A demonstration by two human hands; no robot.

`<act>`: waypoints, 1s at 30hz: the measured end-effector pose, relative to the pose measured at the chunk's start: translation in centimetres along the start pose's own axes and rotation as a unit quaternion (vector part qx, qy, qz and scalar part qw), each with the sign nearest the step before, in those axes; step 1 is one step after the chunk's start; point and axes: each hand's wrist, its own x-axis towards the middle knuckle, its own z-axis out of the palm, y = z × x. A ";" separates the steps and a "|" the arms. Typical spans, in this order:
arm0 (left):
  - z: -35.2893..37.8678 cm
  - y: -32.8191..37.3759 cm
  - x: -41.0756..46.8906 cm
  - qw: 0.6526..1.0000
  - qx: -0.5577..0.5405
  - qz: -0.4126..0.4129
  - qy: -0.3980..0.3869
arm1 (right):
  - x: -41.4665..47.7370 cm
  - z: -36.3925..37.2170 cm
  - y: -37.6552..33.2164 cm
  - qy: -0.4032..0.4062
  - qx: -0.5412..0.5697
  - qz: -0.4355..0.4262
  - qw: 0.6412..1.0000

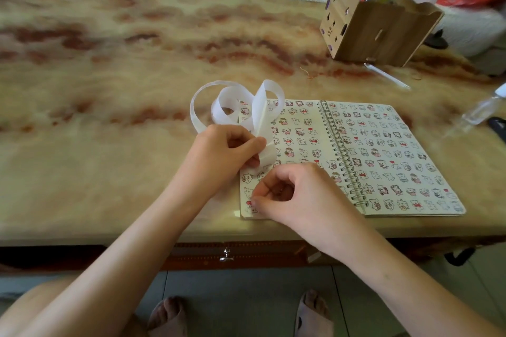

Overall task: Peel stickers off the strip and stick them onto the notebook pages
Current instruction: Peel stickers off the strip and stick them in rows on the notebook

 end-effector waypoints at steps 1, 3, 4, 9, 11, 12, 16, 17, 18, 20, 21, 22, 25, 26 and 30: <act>0.0 0.0 0.0 1.000 0.000 0.000 0.000 | 0.0 0.1 0.0 0.002 -0.008 0.001 1.000; 0.0 0.0 0.0 1.000 0.003 0.002 0.001 | -0.1 0.2 0.0 0.008 -0.025 0.001 1.000; 0.0 0.0 0.0 1.000 0.005 0.001 0.001 | -0.1 0.3 0.0 0.011 -0.032 0.000 0.999; 0.0 0.0 0.0 1.000 0.012 0.001 0.002 | 0.0 0.2 0.2 0.005 -0.033 -0.009 0.999; 0.0 0.0 0.0 1.000 0.013 0.002 0.002 | 0.0 0.2 0.4 -0.001 -0.030 -0.014 0.999; 0.0 0.0 0.0 1.000 0.014 0.002 0.003 | 0.0 0.1 0.4 -0.002 -0.029 -0.016 0.999; 0.0 0.1 -0.1 1.000 0.020 0.002 0.004 | 0.3 -0.2 0.5 -0.008 -0.017 -0.022 1.000; 0.0 0.1 -0.1 1.000 0.019 0.001 0.004 | 0.4 -0.3 0.5 -0.012 -0.012 -0.020 1.000; 0.0 0.1 -0.1 1.000 0.018 0.001 0.004 | 0.5 -0.4 0.6 -0.014 -0.009 -0.018 1.000; 0.0 0.1 -0.1 1.000 0.018 -0.001 0.005 | 0.7 -0.5 0.7 -0.011 -0.004 -0.013 1.000; 0.0 0.1 -0.1 1.000 0.018 -0.001 0.005 | 0.7 -0.5 0.8 -0.008 0.001 -0.010 1.000; 0.0 0.1 -0.1 1.000 0.017 -0.002 0.005 | 0.6 -0.4 0.7 -0.004 0.005 -0.008 1.000; 0.0 0.1 -0.1 1.000 0.015 -0.002 0.005 | 0.5 0.2 0.6 0.021 -0.024 -0.016 0.999; 0.0 0.1 0.0 1.000 0.016 -0.001 0.006 | 0.5 0.4 0.6 0.028 -0.049 -0.022 0.998; 0.0 0.1 0.0 1.000 0.018 -0.001 0.005 | 0.6 0.4 0.6 0.026 -0.070 -0.032 0.997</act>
